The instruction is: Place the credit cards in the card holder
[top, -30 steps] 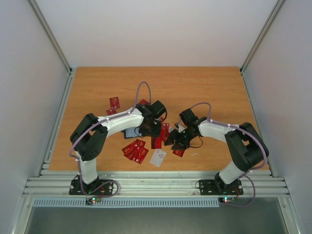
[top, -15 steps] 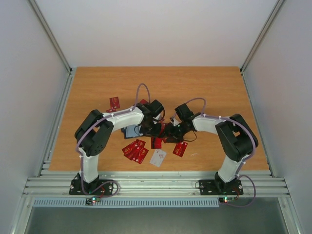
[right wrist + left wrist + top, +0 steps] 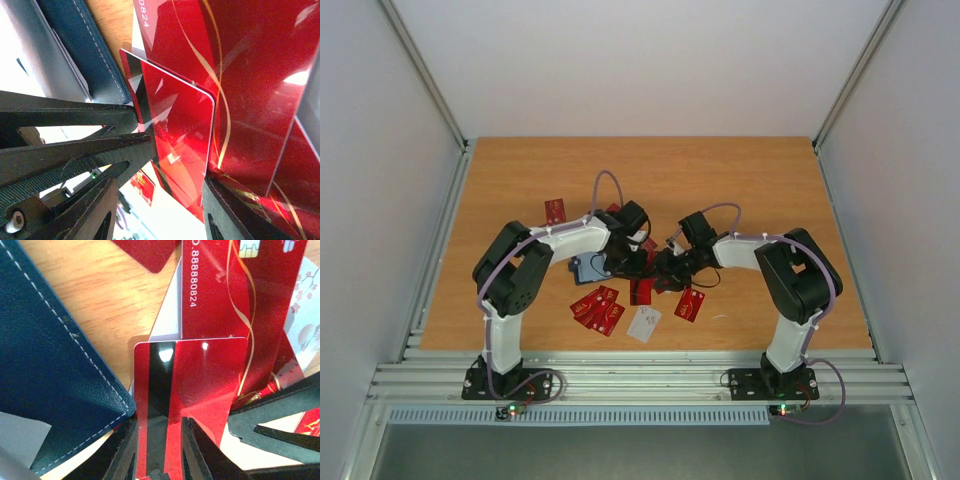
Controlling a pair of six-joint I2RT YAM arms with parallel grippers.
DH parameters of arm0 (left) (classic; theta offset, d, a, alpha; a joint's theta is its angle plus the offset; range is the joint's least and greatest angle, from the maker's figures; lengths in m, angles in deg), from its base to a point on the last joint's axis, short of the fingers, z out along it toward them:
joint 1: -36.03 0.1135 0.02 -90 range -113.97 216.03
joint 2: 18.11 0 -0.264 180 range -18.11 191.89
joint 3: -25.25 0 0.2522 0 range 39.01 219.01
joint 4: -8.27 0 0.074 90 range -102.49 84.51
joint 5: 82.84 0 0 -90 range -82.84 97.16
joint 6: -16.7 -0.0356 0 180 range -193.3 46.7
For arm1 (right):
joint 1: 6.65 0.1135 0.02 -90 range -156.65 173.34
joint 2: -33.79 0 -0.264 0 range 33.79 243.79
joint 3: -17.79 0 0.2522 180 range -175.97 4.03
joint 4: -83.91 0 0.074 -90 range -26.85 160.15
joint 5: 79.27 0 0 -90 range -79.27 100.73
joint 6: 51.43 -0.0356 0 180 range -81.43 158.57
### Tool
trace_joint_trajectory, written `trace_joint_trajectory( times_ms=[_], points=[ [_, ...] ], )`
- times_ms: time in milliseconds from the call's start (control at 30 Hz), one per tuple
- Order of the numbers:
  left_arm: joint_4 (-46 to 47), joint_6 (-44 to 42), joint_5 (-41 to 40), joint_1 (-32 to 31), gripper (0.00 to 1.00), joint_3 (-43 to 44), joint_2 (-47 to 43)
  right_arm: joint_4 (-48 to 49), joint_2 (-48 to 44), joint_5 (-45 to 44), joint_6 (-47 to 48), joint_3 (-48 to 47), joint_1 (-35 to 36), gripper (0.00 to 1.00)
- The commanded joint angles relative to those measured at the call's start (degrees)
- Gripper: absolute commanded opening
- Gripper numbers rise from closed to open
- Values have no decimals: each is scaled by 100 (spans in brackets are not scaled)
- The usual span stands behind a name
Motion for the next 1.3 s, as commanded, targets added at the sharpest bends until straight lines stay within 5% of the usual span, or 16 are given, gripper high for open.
trace_joint_trajectory(
  times_ms=[0, 500, 967, 1067, 1267],
  points=[
    [783, -38, 695, -39, 27, -460, 207, 636, 289, -9, -256, 176, -50, 48],
    [2078, 271, 2016, 4, 26, -1231, 177, 3112, 350, 1112, -1088, 739, -195, 40],
    [2435, 515, 2414, 22, 26, -1364, 162, 3569, 314, 1315, -1146, 720, -200, 34],
    [2252, 493, 2314, 36, 26, -1282, 17, 3108, 190, 1259, -966, 677, -200, 33],
    [1127, 233, 1643, 39, 29, -875, -772, 474, -772, 511, 516, 399, -199, 35]
  ],
)
